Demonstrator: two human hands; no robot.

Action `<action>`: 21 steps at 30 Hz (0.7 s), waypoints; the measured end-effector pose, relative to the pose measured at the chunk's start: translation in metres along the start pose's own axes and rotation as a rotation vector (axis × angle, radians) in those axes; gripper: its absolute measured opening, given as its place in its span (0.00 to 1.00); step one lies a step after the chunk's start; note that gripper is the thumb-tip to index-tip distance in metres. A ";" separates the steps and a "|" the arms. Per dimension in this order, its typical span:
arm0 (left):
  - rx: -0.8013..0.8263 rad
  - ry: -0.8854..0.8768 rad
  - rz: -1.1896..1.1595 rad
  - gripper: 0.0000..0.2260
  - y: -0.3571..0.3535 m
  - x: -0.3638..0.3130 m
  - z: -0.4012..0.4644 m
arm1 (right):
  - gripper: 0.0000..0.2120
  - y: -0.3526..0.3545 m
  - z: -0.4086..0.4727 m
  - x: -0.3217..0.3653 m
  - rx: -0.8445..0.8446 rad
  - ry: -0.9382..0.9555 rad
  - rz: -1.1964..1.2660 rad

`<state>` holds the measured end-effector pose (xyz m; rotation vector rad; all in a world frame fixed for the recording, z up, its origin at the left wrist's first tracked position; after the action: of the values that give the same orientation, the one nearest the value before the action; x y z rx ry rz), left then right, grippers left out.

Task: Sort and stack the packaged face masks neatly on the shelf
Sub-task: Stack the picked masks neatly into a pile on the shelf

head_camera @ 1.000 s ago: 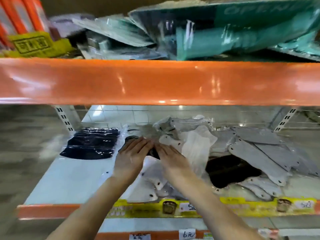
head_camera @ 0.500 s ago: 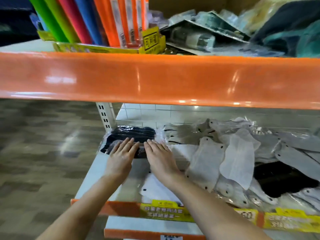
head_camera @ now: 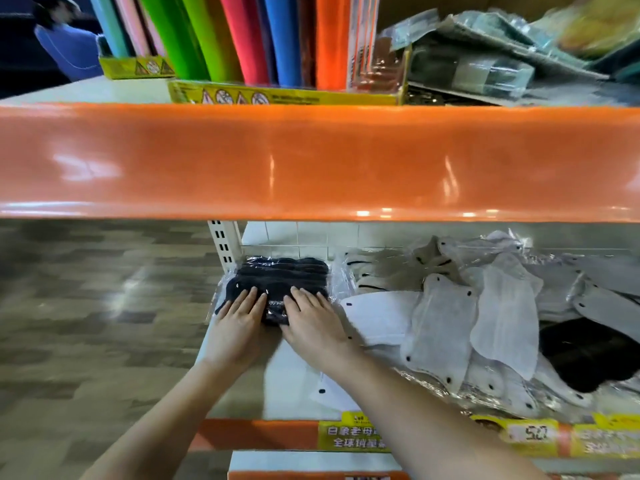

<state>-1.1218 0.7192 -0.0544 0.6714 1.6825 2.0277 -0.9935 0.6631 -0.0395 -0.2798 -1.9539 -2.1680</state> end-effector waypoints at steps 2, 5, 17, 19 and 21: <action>0.030 0.049 -0.058 0.32 0.003 -0.001 0.000 | 0.25 -0.005 -0.002 0.002 -0.023 -0.020 -0.015; 0.097 0.059 -0.012 0.46 0.005 -0.001 0.000 | 0.23 -0.005 -0.004 0.005 -0.045 -0.071 -0.036; 0.233 0.014 0.036 0.43 0.005 -0.002 0.004 | 0.32 -0.008 -0.007 0.004 0.122 -0.118 0.036; 0.257 0.048 0.028 0.35 0.006 -0.004 0.006 | 0.31 -0.005 -0.005 0.002 0.128 -0.110 0.030; 0.263 0.077 -0.004 0.30 0.012 -0.009 0.007 | 0.31 -0.002 -0.003 0.001 0.147 -0.096 0.000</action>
<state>-1.1109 0.7174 -0.0426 0.6802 2.0167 1.8681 -0.9951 0.6604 -0.0416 -0.3657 -2.1521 -2.0322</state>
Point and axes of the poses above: each hand's wrist, its own z-axis towards the middle knuckle, its own y-axis out of the back of the hand, x = y × z, the point moved 4 cm from there along z, towards the middle knuckle, and after that the axes turned 6 degrees about z, right-handed, at the moved point
